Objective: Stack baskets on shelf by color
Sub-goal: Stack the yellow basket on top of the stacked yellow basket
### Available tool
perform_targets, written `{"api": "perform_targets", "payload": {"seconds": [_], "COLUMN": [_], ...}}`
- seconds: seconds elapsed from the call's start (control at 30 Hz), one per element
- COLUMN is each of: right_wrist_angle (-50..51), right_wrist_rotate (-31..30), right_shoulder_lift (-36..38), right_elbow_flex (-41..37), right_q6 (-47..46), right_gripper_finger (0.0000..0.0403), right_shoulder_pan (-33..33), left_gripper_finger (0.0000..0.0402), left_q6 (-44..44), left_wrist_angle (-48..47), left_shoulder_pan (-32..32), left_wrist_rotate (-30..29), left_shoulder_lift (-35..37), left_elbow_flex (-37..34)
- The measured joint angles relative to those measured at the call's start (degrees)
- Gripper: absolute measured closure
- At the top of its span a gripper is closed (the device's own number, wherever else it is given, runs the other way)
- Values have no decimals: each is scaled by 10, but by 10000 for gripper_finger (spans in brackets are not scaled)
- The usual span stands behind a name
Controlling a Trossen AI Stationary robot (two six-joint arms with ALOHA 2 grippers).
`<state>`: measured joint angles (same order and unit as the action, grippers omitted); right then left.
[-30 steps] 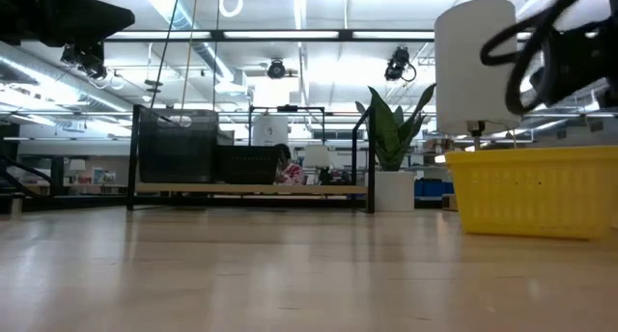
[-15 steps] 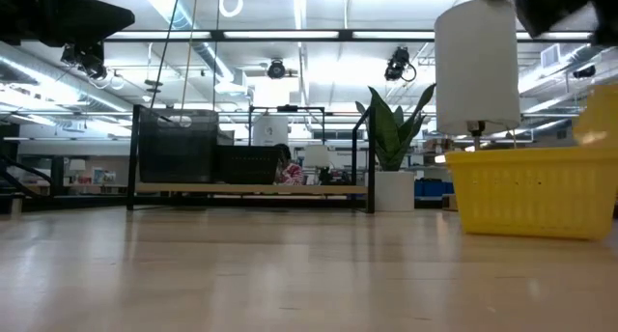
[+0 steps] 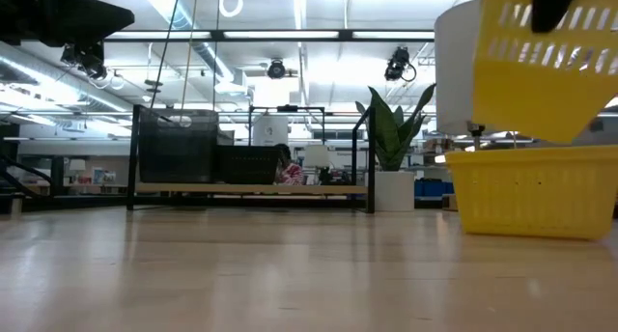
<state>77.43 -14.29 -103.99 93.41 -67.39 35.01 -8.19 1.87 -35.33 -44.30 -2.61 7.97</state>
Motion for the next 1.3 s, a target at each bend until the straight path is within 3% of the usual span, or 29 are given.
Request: {"api": "perform_targets", "payload": {"seconds": [0.33, 0.8, 1.3], "right_wrist_angle": [92, 49, 42], "right_wrist_rotate": [13, 39, 65], "right_shoulder_lift": [-112, -123, -123], "right_elbow_flex": [62, 50, 34], "right_q6": [57, 91, 106], "right_gripper_finger": [393, 386, 297], "right_shoulder_pan": [-38, -59, -59], "left_gripper_finger": [369, 366, 374], "left_q6": [0, 0, 0], "left_wrist_angle": [0, 0, 0], "left_shoulder_pan": [0, 0, 0], "left_wrist_rotate": [0, 0, 0], "left_shoulder_lift": [0, 0, 0], "left_elbow_flex": [0, 0, 0]}}
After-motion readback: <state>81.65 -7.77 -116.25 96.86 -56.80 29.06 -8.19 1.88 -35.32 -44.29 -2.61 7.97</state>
